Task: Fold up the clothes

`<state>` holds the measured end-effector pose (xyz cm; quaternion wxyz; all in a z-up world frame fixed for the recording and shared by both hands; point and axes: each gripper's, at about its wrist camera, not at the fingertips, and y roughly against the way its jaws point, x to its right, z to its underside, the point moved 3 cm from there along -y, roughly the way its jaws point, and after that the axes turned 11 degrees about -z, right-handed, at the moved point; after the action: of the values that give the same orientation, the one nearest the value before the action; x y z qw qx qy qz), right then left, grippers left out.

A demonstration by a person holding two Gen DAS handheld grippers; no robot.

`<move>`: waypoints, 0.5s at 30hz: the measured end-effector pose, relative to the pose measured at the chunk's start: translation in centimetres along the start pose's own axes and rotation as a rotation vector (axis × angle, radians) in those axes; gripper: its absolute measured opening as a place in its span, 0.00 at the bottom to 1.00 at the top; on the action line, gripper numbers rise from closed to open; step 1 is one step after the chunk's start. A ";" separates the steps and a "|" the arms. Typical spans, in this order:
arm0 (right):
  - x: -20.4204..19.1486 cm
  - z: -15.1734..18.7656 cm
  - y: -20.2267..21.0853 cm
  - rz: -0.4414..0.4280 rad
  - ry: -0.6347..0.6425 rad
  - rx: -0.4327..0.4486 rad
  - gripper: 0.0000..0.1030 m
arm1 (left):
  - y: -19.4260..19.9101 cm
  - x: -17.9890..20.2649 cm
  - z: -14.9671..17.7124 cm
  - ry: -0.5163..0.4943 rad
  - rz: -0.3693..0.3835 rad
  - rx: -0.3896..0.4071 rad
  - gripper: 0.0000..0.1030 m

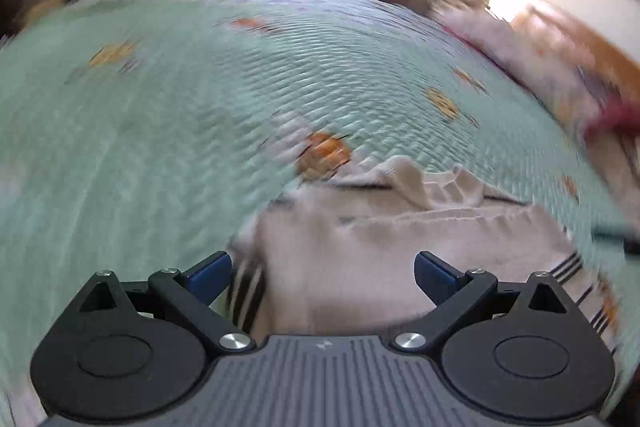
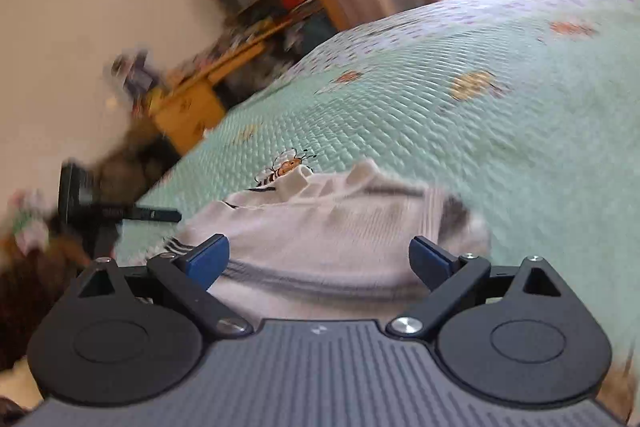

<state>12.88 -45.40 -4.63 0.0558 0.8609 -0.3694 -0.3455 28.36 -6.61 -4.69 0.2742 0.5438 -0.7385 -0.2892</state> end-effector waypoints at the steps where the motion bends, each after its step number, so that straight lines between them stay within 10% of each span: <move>1: 0.5 -1.0 -1.0 -0.016 0.015 -0.031 0.93 | -1.0 0.3 -0.7 -0.018 0.011 -0.009 0.95; 15: 7.7 -4.5 -12.9 -0.127 0.062 -0.389 0.77 | -11.9 2.3 -5.2 -0.221 0.079 -0.163 0.96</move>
<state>27.18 -41.97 -10.02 0.2104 0.8658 -0.2386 -0.3864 39.23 -12.34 -9.56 0.2459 0.4549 -0.7591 -0.3953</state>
